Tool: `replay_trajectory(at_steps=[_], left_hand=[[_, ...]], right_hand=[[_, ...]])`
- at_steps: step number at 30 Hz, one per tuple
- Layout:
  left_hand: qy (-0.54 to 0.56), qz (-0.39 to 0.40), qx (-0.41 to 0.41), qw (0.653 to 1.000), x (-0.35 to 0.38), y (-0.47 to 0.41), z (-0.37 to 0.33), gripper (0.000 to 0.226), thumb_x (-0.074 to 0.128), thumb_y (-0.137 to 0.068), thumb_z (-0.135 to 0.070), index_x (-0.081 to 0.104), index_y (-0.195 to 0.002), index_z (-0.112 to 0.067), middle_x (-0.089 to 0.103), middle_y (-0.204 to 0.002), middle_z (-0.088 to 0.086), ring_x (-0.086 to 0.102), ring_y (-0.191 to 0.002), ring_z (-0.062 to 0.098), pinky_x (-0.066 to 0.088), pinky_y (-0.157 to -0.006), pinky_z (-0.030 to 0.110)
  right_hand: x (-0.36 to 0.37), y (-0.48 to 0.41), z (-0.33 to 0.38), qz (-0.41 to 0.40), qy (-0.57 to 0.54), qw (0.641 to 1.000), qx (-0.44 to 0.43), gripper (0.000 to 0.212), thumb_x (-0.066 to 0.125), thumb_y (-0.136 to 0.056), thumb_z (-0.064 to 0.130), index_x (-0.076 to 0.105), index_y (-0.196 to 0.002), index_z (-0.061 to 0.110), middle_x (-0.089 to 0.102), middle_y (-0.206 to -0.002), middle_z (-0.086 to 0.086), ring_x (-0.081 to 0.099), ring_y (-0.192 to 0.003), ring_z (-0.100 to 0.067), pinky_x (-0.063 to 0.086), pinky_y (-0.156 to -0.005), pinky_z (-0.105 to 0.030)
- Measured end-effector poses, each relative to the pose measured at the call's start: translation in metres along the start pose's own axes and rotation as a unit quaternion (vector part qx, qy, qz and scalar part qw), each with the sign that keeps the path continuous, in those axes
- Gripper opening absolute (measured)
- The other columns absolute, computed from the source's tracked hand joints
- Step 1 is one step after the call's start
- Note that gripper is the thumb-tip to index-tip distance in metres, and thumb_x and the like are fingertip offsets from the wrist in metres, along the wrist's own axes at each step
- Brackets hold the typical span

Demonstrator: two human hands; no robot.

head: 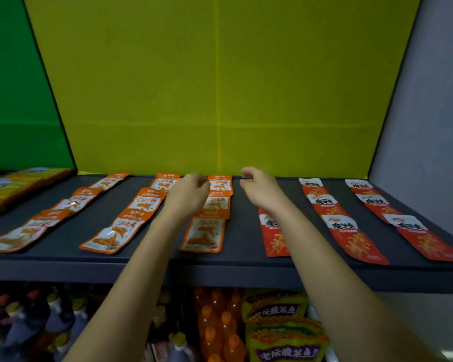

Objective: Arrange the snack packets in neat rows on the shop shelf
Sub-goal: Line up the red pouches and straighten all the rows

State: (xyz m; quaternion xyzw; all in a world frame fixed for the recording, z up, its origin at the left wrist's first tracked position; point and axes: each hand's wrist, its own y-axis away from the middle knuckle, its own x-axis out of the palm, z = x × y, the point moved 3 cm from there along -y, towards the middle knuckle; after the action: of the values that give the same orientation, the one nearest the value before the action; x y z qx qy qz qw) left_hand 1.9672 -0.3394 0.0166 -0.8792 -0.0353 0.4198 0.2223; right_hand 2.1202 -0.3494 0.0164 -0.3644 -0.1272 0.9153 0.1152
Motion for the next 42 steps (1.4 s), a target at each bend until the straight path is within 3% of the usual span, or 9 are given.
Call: replay_trajectory(at_steps=[4,10,15,24,28,31,36,39,42], left_hand=[[0.008,0.046,-0.021,0.999,0.002,-0.004,0.032,0.029,0.043,-0.093,-0.014,0.059,-0.112,0.001,0.06,-0.121,0.022,0.053,-0.114,0.033,0.04,-0.091,0.036],[0.018,0.122,-0.031,0.992,0.029,-0.007,0.045,0.025,0.037,-0.096,-0.023,0.048,-0.108,-0.003,0.056,-0.121,0.023,0.051,-0.113,0.037,0.039,-0.085,0.037],[0.02,0.151,-0.033,0.988,0.04,-0.017,0.046,0.033,0.034,-0.097,-0.022,0.042,-0.117,0.004,0.052,-0.126,0.026,0.048,-0.116,0.04,0.039,-0.093,0.042],[0.021,0.148,-0.039,0.988,0.044,-0.031,0.054,0.032,0.036,-0.094,-0.018,0.044,-0.12,-0.001,0.055,-0.126,0.021,0.051,-0.115,0.037,0.042,-0.094,0.043],[0.03,0.151,-0.036,0.987,0.044,-0.031,0.055,0.032,0.035,-0.095,-0.019,0.044,-0.12,0.0,0.055,-0.126,0.022,0.051,-0.115,0.038,0.042,-0.094,0.043],[0.05,0.16,-0.056,0.984,0.039,-0.026,0.054,0.031,0.035,-0.095,-0.018,0.043,-0.116,0.003,0.053,-0.125,0.024,0.05,-0.113,0.039,0.042,-0.093,0.044],[0.075,0.195,-0.082,0.974,0.025,-0.003,0.055,0.022,0.034,-0.096,-0.022,0.045,-0.104,-0.005,0.053,-0.124,0.02,0.052,-0.106,0.031,0.038,-0.079,0.033],[0.08,0.203,-0.058,0.974,0.014,0.023,0.054,0.034,0.033,-0.097,-0.027,0.045,-0.123,-0.007,0.05,-0.131,0.014,0.05,-0.115,0.028,0.035,-0.081,0.028],[0.045,0.182,-0.012,0.982,0.012,0.045,0.055,0.029,0.034,-0.098,-0.025,0.049,-0.113,-0.005,0.05,-0.13,0.014,0.045,-0.122,0.028,0.036,-0.095,0.032]], right_hand=[[0.029,-0.004,0.013,-0.02,-0.054,0.997,0.05,0.041,0.04,-0.094,0.011,0.044,-0.135,0.006,0.048,-0.14,-0.011,0.044,-0.128,-0.026,0.034,-0.103,-0.032],[0.065,-0.002,0.004,-0.011,0.055,0.99,0.131,0.037,0.039,-0.093,0.011,0.044,-0.127,-0.003,0.05,-0.133,-0.022,0.047,-0.12,-0.037,0.04,-0.094,-0.04],[0.073,-0.006,0.002,0.002,0.1,0.986,0.137,0.036,0.037,-0.095,0.017,0.043,-0.126,-0.001,0.05,-0.132,-0.021,0.048,-0.12,-0.037,0.04,-0.094,-0.041],[0.081,-0.01,-0.003,-0.015,0.184,0.977,0.111,0.042,0.036,-0.096,0.022,0.039,-0.135,0.008,0.053,-0.132,-0.016,0.049,-0.12,-0.034,0.04,-0.093,-0.04],[0.081,-0.009,-0.001,-0.019,0.165,0.98,0.11,0.037,0.035,-0.096,0.022,0.043,-0.13,0.009,0.056,-0.127,-0.015,0.053,-0.115,-0.034,0.043,-0.09,-0.041],[0.076,-0.004,0.002,-0.021,0.122,0.984,0.127,0.04,0.035,-0.096,0.018,0.04,-0.133,0.003,0.049,-0.136,-0.018,0.046,-0.123,-0.034,0.04,-0.094,-0.039],[0.065,0.023,0.005,0.03,0.026,0.988,0.151,0.022,0.037,-0.096,0.02,0.046,-0.113,0.011,0.056,-0.125,-0.014,0.057,-0.098,-0.025,0.04,-0.064,-0.026],[0.059,0.05,0.01,0.045,0.013,0.992,0.114,0.034,0.038,-0.098,0.021,0.043,-0.13,0.01,0.053,-0.133,-0.009,0.055,-0.113,-0.024,0.039,-0.076,-0.024],[0.055,0.07,0.013,0.04,0.021,0.996,0.078,0.039,0.039,-0.098,0.022,0.039,-0.135,0.009,0.052,-0.135,-0.007,0.052,-0.118,-0.021,0.036,-0.081,-0.021]])
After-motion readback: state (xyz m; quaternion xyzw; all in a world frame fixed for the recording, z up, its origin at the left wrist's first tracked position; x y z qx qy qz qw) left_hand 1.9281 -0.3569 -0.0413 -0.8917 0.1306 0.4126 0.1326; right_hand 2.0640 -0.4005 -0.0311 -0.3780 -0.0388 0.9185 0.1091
